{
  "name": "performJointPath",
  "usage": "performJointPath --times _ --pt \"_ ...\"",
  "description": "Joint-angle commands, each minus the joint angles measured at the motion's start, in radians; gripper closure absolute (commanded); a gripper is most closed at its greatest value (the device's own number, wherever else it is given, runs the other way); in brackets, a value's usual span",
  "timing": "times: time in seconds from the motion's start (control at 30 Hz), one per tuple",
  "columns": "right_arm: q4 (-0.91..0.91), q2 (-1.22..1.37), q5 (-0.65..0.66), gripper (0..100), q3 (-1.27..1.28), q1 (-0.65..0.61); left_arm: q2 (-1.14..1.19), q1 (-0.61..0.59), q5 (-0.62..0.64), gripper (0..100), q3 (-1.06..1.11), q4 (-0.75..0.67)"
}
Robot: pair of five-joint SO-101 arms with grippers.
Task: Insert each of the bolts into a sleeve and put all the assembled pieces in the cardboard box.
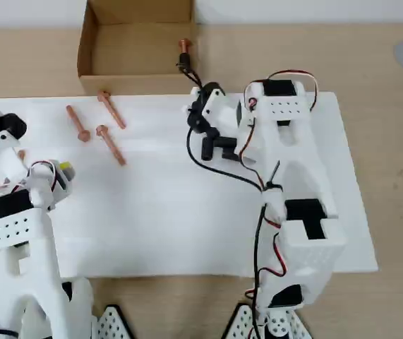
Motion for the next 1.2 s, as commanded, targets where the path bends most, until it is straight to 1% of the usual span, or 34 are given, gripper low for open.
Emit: performJointPath --times 0.0,0.27,0.9,1.17 --pt "-0.011 -0.056 0.014 77.0 0.004 -0.035 -0.001 -0.009 0.000 76 -0.005 -0.018" --pt "-0.014 0.076 0.014 77.0 -0.018 -0.061 -0.001 -0.009 0.000 76 -0.003 -0.018" --pt "-0.011 0.133 0.014 77.0 -0.131 -0.087 -0.001 -0.009 -0.002 76 -0.003 -0.015" --pt "-0.012 0.236 0.015 77.0 -0.154 -0.085 -0.001 -0.009 -0.002 76 -0.003 -0.014"
